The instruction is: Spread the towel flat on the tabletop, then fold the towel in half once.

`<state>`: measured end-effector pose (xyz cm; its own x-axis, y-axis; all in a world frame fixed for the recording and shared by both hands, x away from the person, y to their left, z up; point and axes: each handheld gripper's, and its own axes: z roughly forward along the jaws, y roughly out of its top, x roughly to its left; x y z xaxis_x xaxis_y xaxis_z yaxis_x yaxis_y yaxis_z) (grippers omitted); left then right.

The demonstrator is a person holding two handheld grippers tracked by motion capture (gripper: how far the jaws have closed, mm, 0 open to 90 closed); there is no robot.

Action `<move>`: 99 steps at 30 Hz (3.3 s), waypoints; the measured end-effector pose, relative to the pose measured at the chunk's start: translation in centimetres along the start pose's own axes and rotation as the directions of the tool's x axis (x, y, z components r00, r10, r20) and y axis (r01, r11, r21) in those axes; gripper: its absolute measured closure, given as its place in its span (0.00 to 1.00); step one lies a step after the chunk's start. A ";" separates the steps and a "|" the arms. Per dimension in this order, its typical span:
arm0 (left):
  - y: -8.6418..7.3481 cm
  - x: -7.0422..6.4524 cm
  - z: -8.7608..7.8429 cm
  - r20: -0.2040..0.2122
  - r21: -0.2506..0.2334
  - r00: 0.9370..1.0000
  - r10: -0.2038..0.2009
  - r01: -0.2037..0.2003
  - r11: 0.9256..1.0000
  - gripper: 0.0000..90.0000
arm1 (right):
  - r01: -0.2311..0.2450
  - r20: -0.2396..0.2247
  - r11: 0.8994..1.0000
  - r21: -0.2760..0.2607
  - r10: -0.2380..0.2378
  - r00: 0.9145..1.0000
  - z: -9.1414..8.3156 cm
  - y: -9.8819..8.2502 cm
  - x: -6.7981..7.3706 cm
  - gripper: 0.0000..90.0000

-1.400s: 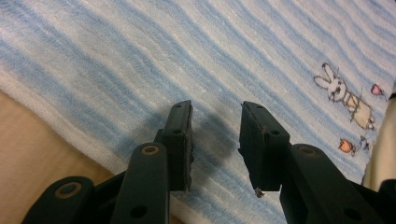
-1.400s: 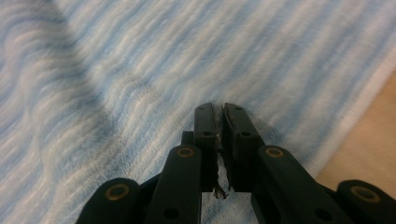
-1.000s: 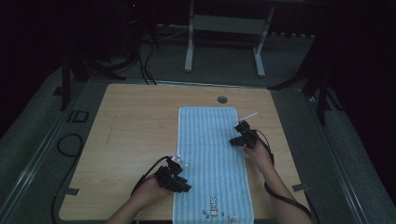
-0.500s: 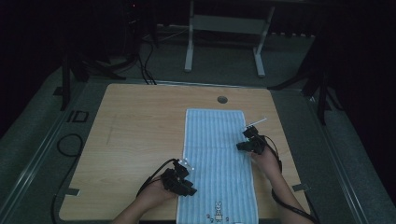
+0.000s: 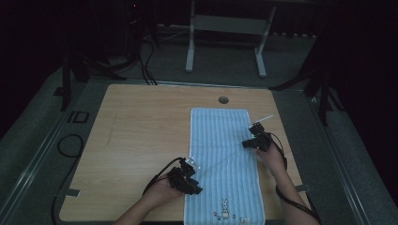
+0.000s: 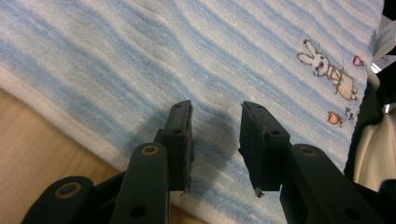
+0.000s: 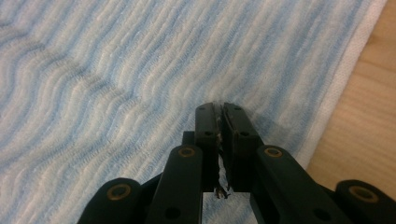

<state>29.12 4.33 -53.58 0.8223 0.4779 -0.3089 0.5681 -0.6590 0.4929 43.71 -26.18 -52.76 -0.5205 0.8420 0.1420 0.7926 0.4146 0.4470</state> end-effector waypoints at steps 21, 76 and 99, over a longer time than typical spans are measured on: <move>-0.1 1.1 -1.7 -0.045 -0.056 0.999 -0.030 0.027 0.998 0.67 | 0.058 -0.041 0.998 -0.040 -0.059 0.997 -1.6 -0.5 2.1 0.91; 7.3 13.5 -1.1 -0.281 -0.115 0.917 -0.282 0.260 0.959 0.46 | -0.062 0.060 0.998 -0.019 0.063 0.996 -1.0 0.5 -3.5 0.69; 9.6 12.9 -2.0 -0.311 -0.184 0.914 -0.261 0.211 0.960 0.98 | 0.011 0.095 1.000 -0.012 -0.009 0.995 -1.1 2.5 -2.3 0.98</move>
<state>45.11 5.32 -51.26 0.5933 0.7894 -0.1575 0.7133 -0.4249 0.5574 46.56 -27.47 -51.04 -0.4952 0.8672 0.0529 0.7833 0.4192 0.4591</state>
